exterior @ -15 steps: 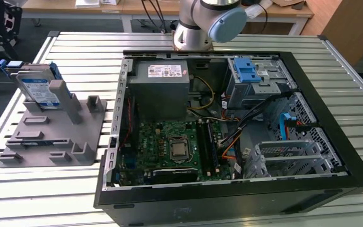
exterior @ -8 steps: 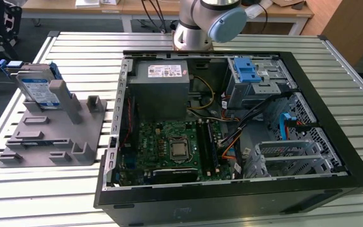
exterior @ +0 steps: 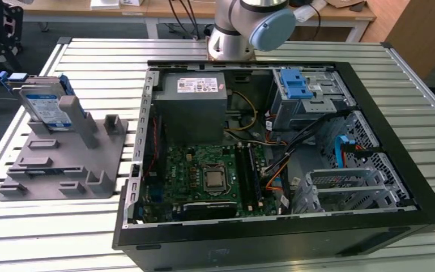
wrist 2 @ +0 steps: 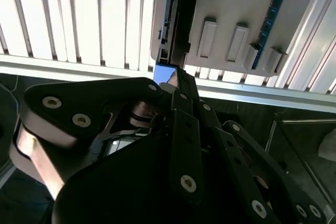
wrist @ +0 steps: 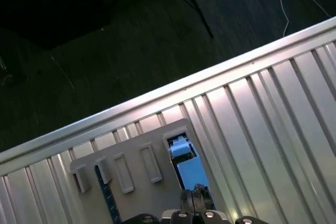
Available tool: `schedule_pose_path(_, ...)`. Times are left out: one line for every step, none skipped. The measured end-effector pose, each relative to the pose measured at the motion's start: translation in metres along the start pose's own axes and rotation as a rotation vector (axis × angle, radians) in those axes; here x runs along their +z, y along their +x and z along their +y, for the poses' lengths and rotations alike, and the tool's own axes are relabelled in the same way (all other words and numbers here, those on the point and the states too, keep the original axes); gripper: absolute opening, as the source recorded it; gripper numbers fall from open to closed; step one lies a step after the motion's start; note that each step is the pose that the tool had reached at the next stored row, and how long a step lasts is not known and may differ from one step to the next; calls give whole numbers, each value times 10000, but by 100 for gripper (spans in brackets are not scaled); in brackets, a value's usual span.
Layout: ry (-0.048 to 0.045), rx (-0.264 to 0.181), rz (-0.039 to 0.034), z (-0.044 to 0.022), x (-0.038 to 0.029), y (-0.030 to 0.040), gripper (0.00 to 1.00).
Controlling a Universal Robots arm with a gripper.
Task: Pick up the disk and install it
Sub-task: 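Pick up the disk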
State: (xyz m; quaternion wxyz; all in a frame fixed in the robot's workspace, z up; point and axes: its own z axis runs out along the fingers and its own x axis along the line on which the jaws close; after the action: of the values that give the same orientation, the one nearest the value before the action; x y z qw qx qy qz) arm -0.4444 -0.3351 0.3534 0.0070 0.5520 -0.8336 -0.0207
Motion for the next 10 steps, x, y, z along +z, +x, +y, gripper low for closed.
schedule_pose_path(-2, -180, 8, 0, 0, 0, 11)
schedule_pose_path(-5, -375, 17, 0, 1, 0, 11)
schedule_pose_path(-7, -556, 24, 0, 2, 0, 11)
schedule_pose_path(-8, -734, 31, 0, 3, 0, 11)
schedule_pose_path(-10, -909, 39, 0, 3, 0, 11)
schedule_pose_path(-13, -1088, 46, 0, 4, 0, 11)
schedule_pose_path(-15, -1236, 53, 0, 3, 0, 11)
schedule_pose_path(-16, -1290, 55, 0, 3, 0, 11)
schedule_pose_path(-16, -1295, 56, 0, 3, 0, 11)
schedule_pose_path(-15, -1298, 56, 0, 4, 0, 11)
